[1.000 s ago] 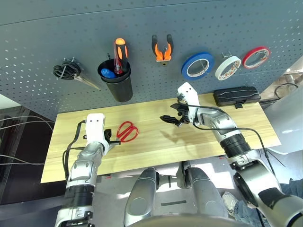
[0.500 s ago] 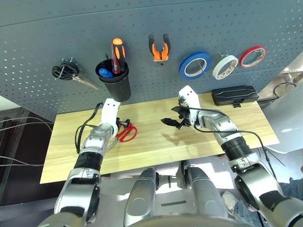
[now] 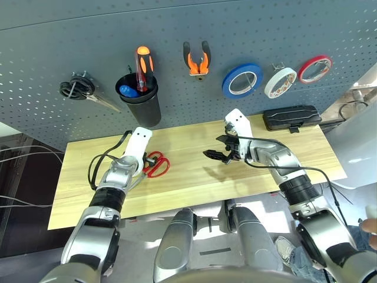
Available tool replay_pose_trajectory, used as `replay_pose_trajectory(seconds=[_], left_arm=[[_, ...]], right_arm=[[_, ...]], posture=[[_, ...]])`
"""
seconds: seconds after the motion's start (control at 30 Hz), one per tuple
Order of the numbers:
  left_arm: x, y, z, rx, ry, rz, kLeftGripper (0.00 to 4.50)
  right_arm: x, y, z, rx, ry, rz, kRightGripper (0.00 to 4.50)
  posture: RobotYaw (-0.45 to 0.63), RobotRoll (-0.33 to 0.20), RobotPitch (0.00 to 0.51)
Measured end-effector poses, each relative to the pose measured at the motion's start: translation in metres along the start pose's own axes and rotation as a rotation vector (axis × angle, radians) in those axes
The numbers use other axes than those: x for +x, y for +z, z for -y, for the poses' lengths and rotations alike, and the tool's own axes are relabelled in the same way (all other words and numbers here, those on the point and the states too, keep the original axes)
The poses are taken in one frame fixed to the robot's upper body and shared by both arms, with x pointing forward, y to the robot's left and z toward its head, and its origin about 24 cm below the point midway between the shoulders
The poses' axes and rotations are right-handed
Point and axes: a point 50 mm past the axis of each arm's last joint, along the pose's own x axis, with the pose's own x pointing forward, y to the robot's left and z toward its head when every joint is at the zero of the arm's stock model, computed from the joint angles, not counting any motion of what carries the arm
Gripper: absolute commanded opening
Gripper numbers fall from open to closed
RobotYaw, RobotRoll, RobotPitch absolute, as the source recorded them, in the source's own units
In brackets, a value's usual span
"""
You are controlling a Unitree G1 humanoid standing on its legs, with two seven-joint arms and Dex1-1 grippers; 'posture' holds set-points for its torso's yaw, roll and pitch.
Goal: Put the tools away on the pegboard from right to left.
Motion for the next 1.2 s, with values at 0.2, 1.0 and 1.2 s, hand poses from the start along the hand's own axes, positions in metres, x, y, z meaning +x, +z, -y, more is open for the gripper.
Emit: replay_pose_trajectory(seconds=[0.2, 1.0, 1.2], left_arm=[[0.002, -0.002, 0.001, -0.017, -0.042, -0.051, 3.28], [-0.021, -0.029, 0.01, -0.063, -0.128, -0.035, 0.05], [-0.035, -0.031, 0.0, -0.112, -0.065, 0.06, 0.05]], right_arm=[[-0.001, 0.001, 0.0, -0.003, 0.0, 0.0, 4.5], [0.001, 0.011, 0.008, -0.047, -0.014, 0.033, 4.5], [0.001, 0.012, 0.009, -0.059, -0.015, 0.042, 4.5]], posture=[[0.0, 0.0, 0.304], [0.04, 0.0, 0.28], [0.03, 0.0, 0.275]])
